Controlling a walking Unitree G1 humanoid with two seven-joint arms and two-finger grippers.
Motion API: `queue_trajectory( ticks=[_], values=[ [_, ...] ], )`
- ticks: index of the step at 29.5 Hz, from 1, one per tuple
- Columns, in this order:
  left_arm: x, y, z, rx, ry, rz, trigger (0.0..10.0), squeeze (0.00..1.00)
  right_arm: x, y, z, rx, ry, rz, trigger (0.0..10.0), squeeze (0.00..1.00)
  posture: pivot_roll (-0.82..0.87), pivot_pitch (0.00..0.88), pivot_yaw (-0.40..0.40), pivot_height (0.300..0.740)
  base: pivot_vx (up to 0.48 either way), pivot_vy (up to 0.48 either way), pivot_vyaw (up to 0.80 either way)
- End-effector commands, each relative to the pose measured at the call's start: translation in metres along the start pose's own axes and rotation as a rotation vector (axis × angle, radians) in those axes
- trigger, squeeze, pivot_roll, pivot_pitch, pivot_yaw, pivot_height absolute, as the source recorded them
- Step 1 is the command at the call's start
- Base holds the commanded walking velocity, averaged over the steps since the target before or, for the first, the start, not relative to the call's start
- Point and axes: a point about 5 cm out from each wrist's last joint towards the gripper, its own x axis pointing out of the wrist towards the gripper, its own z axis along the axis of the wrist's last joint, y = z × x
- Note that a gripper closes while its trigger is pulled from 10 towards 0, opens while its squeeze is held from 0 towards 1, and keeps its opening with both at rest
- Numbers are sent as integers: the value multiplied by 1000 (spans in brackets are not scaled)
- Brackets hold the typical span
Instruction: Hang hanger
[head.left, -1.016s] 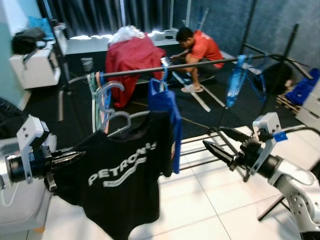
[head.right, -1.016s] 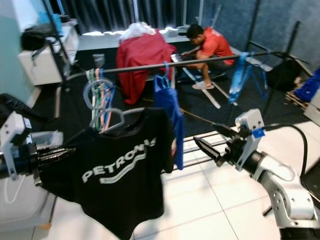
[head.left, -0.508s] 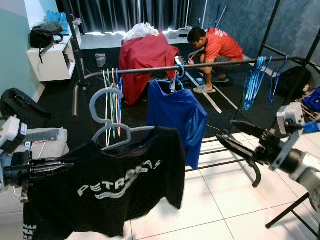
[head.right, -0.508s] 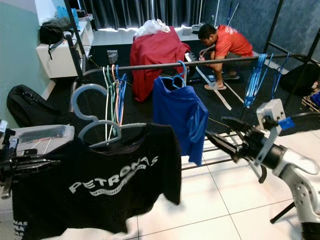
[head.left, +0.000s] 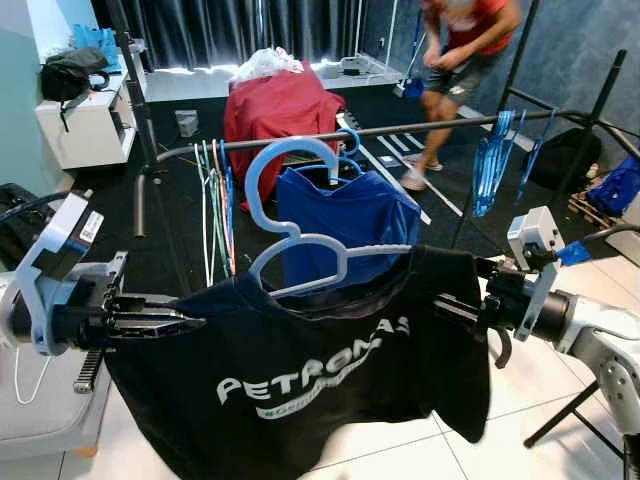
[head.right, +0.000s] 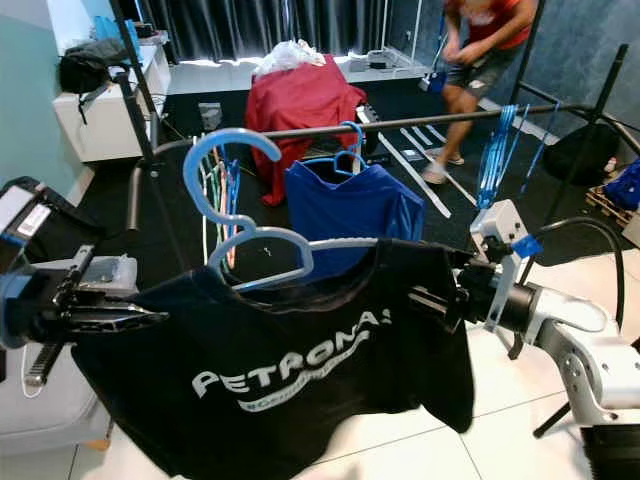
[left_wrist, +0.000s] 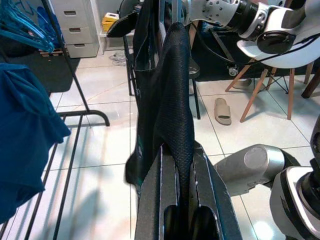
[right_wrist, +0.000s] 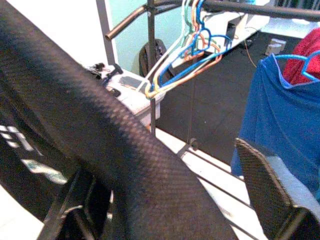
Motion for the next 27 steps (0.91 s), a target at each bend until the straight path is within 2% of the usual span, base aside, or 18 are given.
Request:
queue_trajectory(
  ticks=[1, 7, 13, 14, 16, 18, 19, 24, 27],
  values=[
    [6, -1, 5, 12, -19, -47, 10000, 0, 4, 1, 4, 3, -21, 23, 0, 0, -47, 0, -2, 740, 0, 0, 0],
    [4, 2, 7, 15, -4, -14, 10000, 0, 1, 10, 6, 30, -46, 106, 0, 0, -45, 0, -1, 740, 0, 0, 0],
    [1, 4, 5, 10, 10, 10, 10000, 0, -1, 10, 6, 34, -47, 105, 0, 0, -45, 0, -1, 740, 0, 0, 0],
    [-9, 12, 1, 4, 31, 75, 10000, 0, -5, 3, 10, 27, -61, 70, 0, 0, -47, 0, -1, 740, 0, 0, 0],
    [-20, 19, -5, -8, 52, 139, 10000, 0, -9, -3, 13, 19, -69, 42, 0, 0, -47, 0, -1, 740, 0, 0, 0],
    [-37, 25, -16, -29, 97, 229, 10000, 0, -15, -9, 16, 8, -68, 14, 0, 0, -47, 2, 0, 740, 0, 0, 0],
    [-37, 25, -16, -29, 97, 229, 10000, 0, -15, -9, 16, 8, -68, 14, 0, 0, -47, 2, 0, 740, 0, 0, 0],
    [-56, 26, -21, -63, 110, 284, 10000, 0, -24, -17, 21, -5, -84, -44, 0, 0, -43, 4, -8, 740, 0, 0, 0],
    [-58, 25, -20, -65, 110, 287, 10000, 0, -25, -18, 22, -6, -87, -53, 0, 0, -43, 4, -8, 740, 0, 0, 0]
  ],
)
